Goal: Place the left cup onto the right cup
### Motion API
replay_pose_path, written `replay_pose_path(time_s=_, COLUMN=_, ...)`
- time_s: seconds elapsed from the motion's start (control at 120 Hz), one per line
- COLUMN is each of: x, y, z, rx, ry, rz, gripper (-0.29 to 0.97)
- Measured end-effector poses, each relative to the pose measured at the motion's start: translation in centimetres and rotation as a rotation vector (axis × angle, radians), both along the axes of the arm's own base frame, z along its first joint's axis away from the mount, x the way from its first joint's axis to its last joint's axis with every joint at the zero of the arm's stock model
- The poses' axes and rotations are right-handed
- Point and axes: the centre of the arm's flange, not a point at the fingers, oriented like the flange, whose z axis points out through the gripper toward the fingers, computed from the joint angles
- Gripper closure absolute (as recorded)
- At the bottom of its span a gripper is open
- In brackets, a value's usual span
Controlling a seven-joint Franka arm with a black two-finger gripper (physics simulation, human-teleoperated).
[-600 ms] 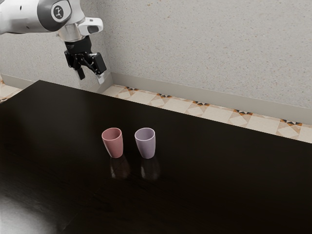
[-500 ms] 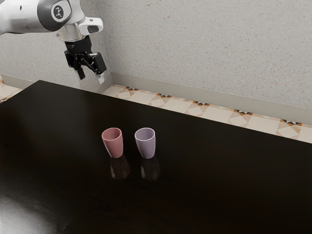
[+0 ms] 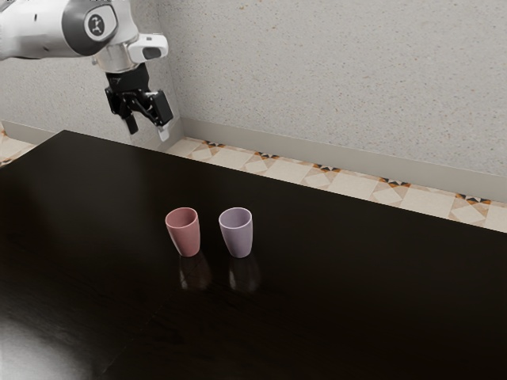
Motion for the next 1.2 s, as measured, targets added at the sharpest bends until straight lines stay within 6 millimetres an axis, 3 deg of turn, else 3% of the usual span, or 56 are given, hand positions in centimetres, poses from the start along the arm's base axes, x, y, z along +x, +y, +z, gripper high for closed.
replay_pose_path(time_s=0.408, x=-1.2, y=0.6, z=-5.5, rx=0.007, ry=0.065, rz=0.013, gripper=0.0)
replay_pose_path(time_s=0.775, x=1.2, y=1.5, z=-10.5, rx=0.052, ry=0.072, rz=0.023, gripper=0.0)
replay_pose_path(time_s=0.925, x=1.9, y=3.0, z=-12.9, rx=0.041, ry=0.084, rz=0.055, gripper=0.0)
replay_pose_path(time_s=1.2, x=2.9, y=3.5, z=-15.5, rx=0.046, ry=0.08, rz=0.036, gripper=0.0)
